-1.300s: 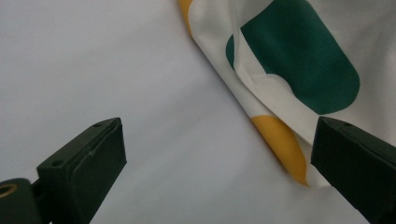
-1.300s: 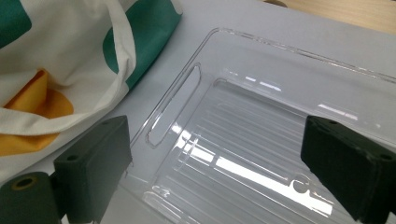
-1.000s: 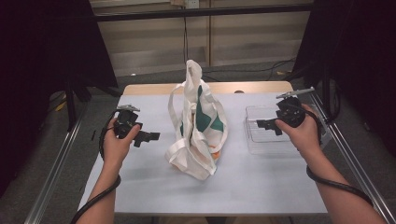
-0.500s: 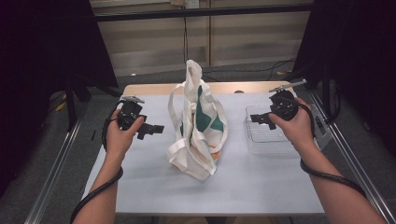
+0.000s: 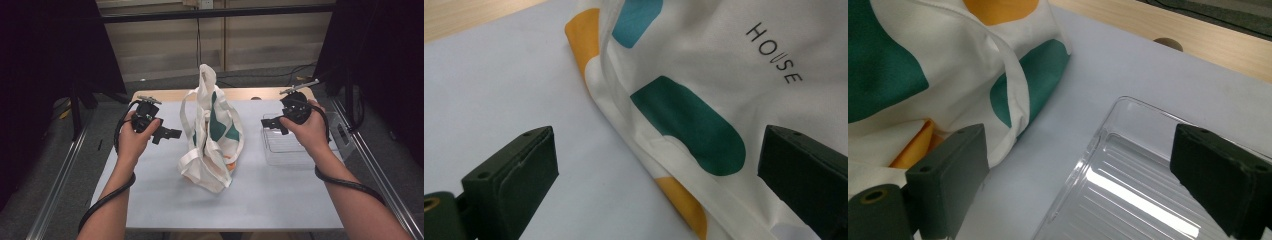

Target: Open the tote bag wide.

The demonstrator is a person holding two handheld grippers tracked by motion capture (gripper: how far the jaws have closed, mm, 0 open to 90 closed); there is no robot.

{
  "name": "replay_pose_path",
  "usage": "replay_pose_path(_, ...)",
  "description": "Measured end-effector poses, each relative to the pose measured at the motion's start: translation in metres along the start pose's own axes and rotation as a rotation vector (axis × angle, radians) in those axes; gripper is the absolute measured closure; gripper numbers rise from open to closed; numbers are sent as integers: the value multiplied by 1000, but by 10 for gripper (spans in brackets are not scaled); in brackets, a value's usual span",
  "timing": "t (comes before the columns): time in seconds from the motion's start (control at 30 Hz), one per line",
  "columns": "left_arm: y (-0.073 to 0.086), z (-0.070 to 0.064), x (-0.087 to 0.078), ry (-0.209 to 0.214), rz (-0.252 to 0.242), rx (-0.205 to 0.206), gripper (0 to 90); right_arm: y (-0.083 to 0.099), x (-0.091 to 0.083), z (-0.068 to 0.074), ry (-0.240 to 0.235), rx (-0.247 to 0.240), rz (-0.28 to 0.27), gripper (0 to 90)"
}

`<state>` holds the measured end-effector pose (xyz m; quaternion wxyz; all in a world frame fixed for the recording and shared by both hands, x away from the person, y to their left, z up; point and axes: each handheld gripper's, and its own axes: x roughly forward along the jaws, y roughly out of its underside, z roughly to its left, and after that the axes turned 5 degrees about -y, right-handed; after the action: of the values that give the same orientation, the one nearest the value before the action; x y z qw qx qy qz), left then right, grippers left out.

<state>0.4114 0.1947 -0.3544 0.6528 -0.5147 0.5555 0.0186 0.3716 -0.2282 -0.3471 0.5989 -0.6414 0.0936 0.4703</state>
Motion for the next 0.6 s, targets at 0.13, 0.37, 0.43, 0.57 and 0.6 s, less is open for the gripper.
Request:
replay_pose_path(0.13, -5, -1, -2, 4, -2, 8, 24, -5, 2, 4, -7, -3, -1, 80)
replay_pose_path(0.37, -17, -6, -4, 16, -10, 25, 22, -17, 3, 14, -25, -19, 1, 80)
replay_pose_path(0.43, -19, -7, -4, 13, -13, 18, 22, -20, 4, 16, -26, -19, 4, 80)
replay_pose_path(0.57, -28, -9, -7, 18, -12, 21, 22, -25, 4, 20, -28, -23, 6, 80)
replay_pose_path(0.6, -28, -9, -7, 18, -12, 21, 22, -25, 4, 20, -28, -23, 6, 80)
